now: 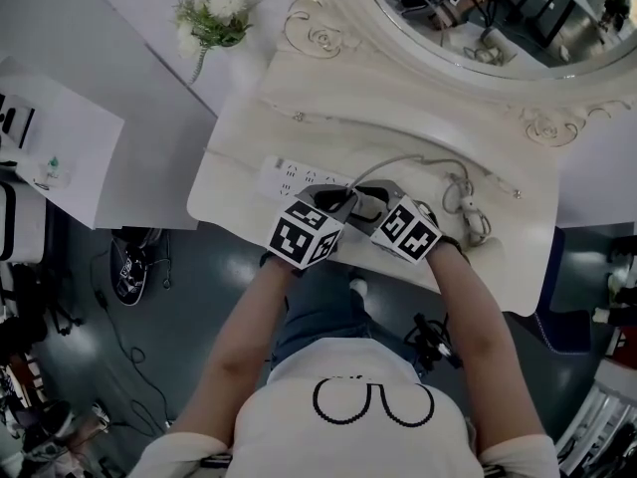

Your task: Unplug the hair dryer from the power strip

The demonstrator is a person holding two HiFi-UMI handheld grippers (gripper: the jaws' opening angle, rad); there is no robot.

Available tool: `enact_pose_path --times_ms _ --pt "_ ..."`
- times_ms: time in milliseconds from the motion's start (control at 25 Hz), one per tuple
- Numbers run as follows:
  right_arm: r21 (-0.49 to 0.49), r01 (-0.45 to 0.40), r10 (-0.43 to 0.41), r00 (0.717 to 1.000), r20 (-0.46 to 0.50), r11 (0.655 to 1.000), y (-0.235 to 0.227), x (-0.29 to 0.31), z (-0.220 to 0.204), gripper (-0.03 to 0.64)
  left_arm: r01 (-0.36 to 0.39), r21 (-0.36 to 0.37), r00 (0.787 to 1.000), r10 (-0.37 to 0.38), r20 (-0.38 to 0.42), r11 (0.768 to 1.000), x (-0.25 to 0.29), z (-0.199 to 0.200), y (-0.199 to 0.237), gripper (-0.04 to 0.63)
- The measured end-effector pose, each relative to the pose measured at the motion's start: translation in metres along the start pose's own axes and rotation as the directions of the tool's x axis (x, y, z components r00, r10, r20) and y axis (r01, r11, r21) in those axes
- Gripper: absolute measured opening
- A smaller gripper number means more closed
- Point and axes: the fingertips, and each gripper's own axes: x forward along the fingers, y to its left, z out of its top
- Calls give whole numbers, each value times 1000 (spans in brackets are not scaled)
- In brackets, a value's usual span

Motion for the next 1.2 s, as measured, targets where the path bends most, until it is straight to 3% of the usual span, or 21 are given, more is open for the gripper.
enact_pose_path --times_ms 160,440,640,800,1200 --pt "-3 -5 5 1000 7 1000 0 -1 1 235 -9 58 1000 9 0 998 -12 -10 -5 21" --pt "-10 -14 14 1000 -4 1000 3 0 2 233 8 38 1000 -8 7 999 -10 -3 9 21" --pt "-8 -14 14 1000 1 1000 2 1 3 232 31 33 993 -35 117 999 -23 36 -4 21" --pt "9 -2 2 1000 -3 1000 2 0 2 232 -17 115 996 6 90 993 -33 40 0 21" --pt "53 38 -38 999 2 998 4 0 4 229 -42 96 994 32 103 994 -35 61 18 21"
